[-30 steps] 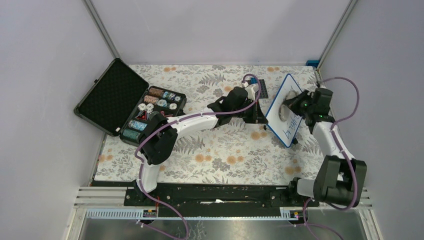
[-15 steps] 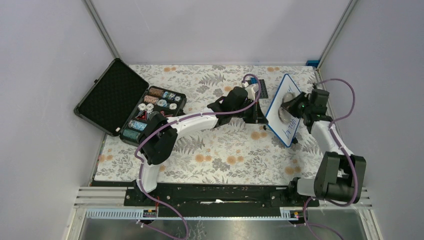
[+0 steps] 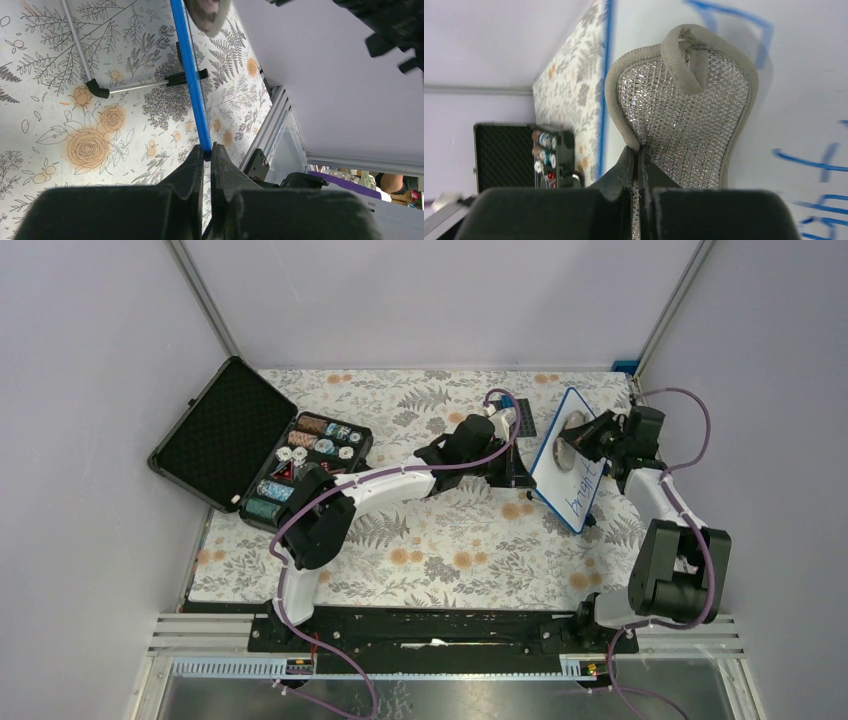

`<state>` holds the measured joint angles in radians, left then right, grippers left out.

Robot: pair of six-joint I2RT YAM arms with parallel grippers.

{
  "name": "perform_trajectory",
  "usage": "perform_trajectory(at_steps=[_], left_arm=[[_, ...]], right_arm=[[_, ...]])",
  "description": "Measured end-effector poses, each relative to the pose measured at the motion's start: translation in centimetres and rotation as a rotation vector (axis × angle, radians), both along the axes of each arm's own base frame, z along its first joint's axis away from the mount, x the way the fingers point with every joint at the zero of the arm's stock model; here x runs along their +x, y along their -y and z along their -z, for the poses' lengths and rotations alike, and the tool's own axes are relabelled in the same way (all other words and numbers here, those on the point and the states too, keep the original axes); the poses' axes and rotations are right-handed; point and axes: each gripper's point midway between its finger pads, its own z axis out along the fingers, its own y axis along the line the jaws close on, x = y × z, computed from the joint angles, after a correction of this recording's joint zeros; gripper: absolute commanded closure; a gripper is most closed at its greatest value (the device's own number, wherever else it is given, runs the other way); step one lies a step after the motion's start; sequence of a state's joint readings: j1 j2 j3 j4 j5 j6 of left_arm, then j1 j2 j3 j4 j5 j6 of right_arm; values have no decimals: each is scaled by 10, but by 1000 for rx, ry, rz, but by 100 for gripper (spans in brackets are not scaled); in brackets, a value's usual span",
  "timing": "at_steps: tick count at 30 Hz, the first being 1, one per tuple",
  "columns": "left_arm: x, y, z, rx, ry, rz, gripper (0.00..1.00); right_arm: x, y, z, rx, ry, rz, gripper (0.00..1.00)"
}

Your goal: Erase the whiteboard

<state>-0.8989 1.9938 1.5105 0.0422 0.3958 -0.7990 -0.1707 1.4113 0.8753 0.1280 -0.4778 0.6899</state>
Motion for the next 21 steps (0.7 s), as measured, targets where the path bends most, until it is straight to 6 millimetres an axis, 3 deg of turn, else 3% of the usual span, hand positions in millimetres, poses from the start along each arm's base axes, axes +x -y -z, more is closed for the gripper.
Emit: perform_trajectory(at_steps=[5,10,14,19,21], left_arm=[[-1,0,-1,-6,1,4,100],[-2,0,-1,-11,-3,6,100],[-3,1,-2,-12,-11,12,100],[-5,-1,0,-10,-17,16,100],[-5,-1,0,-10,-17,16,100]], right_arm=[[3,42,36,43,-87,97,100],[2,44,39,36,-91,93,100],[-3,31,29,-28,-75,74,100],[-1,-14,-14,-71,23,-42,100],[3,-22,-28,-71,60,-65,100]])
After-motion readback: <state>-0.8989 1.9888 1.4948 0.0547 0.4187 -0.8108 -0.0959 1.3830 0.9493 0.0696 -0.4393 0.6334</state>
